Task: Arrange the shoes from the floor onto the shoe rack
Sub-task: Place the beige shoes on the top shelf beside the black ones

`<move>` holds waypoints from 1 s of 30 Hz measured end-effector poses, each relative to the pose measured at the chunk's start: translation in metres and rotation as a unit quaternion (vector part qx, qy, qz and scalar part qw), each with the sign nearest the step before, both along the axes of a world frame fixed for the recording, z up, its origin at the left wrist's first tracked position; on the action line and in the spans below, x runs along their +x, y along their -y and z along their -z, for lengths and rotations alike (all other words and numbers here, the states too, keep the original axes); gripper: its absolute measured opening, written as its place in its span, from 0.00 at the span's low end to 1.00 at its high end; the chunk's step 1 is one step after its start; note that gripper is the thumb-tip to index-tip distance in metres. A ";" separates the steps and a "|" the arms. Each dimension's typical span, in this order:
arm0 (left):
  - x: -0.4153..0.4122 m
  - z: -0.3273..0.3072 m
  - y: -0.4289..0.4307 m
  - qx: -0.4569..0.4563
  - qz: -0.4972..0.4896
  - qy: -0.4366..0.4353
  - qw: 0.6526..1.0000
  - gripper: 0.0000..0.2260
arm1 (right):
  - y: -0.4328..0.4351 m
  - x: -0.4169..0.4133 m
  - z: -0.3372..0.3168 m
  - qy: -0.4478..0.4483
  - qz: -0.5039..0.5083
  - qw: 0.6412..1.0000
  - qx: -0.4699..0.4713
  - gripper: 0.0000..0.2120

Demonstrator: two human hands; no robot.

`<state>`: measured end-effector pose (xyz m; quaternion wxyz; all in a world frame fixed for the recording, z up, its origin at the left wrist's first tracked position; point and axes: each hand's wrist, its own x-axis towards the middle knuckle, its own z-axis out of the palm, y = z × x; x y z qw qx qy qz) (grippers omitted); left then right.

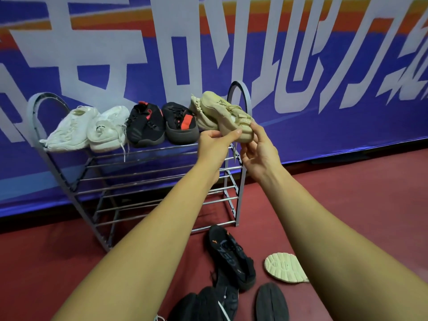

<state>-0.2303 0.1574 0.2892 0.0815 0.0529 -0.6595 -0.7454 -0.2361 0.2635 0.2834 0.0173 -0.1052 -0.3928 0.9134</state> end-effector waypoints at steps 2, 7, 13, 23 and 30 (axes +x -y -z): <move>-0.009 0.004 0.001 0.021 -0.008 0.008 1.000 0.21 | 0.001 -0.010 -0.001 -0.004 0.001 1.000 -0.017 0.15; -0.024 0.012 0.013 0.044 -0.010 0.040 0.998 0.10 | 0.007 -0.030 -0.002 -0.003 0.010 0.999 -0.045 0.17; -0.030 0.019 0.027 0.021 -0.007 0.048 0.999 0.09 | 0.009 -0.051 0.005 0.019 0.045 0.998 -0.045 0.21; -0.027 0.027 0.042 -0.052 0.026 0.042 0.997 0.12 | 0.000 -0.057 0.011 0.030 -0.011 0.999 0.021 0.25; 0.003 0.047 0.067 -0.189 0.056 0.072 0.978 0.08 | -0.001 -0.029 0.028 0.032 -0.065 0.985 0.156 0.25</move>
